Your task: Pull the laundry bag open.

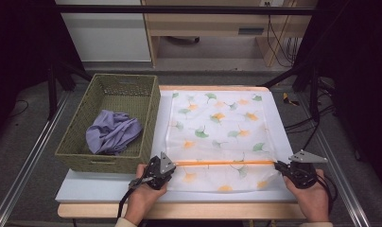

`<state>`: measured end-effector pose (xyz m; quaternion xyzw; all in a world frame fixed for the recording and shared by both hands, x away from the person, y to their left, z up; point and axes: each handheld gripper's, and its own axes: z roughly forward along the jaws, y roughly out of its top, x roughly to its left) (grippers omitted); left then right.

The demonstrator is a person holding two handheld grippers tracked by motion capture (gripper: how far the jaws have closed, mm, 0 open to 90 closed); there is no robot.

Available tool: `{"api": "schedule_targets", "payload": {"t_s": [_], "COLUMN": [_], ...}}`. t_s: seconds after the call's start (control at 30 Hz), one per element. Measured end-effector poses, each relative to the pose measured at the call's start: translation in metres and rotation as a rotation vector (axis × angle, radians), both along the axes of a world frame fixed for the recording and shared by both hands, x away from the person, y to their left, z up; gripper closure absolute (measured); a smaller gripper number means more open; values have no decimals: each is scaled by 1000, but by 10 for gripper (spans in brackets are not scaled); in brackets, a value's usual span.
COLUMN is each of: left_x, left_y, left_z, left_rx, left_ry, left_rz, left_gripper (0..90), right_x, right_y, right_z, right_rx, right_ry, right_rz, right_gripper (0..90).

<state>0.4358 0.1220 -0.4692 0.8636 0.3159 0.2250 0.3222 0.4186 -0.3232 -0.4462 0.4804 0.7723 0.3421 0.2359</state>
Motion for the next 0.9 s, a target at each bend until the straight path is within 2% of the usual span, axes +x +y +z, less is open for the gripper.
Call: {"api": "schedule_targets", "payload": {"t_s": [0.67, 0.9], "left_x": [-5, -5], "left_y": [7, 9], "left_z": [-2, -3], "left_rx": [6, -6], "left_ry": [-3, -6], "left_rz": [33, 46], "left_gripper": [840, 840], "right_x": [1, 2], "right_y": [-4, -5], "right_z": [-3, -4], "right_rx": [-1, -9], "right_ry": [16, 13], "right_rz": [-7, -2], "right_gripper": [854, 854]}}
